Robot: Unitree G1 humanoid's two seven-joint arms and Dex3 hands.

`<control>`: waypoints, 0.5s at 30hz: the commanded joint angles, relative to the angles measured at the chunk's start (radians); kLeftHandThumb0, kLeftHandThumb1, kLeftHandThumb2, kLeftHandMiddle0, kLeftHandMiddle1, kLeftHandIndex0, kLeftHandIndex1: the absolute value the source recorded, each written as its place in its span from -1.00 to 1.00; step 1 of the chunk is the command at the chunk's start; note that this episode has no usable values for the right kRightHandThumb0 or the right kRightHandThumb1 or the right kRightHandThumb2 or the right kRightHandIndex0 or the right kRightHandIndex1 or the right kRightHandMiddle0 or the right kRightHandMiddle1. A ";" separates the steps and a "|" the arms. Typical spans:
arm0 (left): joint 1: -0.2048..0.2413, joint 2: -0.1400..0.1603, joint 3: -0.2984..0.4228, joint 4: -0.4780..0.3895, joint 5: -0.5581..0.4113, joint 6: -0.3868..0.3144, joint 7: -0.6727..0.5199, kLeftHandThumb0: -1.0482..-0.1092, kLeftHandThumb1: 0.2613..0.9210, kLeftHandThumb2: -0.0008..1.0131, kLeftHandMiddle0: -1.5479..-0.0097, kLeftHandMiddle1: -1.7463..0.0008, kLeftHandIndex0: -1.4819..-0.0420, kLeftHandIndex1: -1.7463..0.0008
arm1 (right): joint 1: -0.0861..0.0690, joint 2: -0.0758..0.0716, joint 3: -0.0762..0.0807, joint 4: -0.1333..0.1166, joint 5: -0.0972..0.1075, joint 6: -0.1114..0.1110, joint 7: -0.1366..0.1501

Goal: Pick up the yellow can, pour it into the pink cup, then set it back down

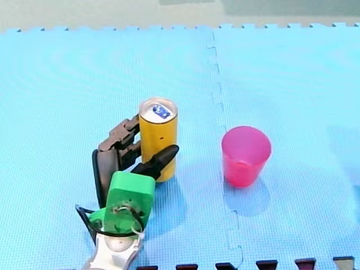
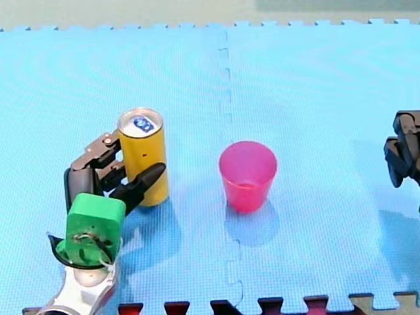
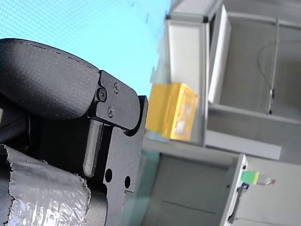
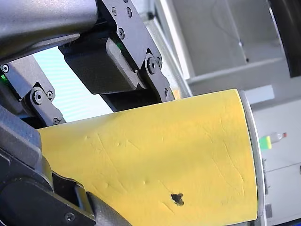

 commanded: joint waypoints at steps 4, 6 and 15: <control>-0.011 -0.015 0.026 0.005 -0.046 -0.010 -0.056 0.49 0.69 -0.99 -0.73 0.99 -0.59 1.00 | -0.004 -0.011 -0.009 -0.002 0.011 0.007 0.013; -0.013 -0.019 0.034 0.009 -0.060 -0.012 -0.074 0.49 0.70 -0.99 -0.73 1.00 -0.59 1.00 | -0.005 -0.012 -0.011 -0.001 0.013 0.009 0.017; -0.022 -0.020 0.052 0.021 -0.076 -0.026 -0.107 0.50 0.71 -0.99 -0.73 1.00 -0.58 1.00 | -0.002 -0.019 -0.020 -0.001 0.024 0.008 0.041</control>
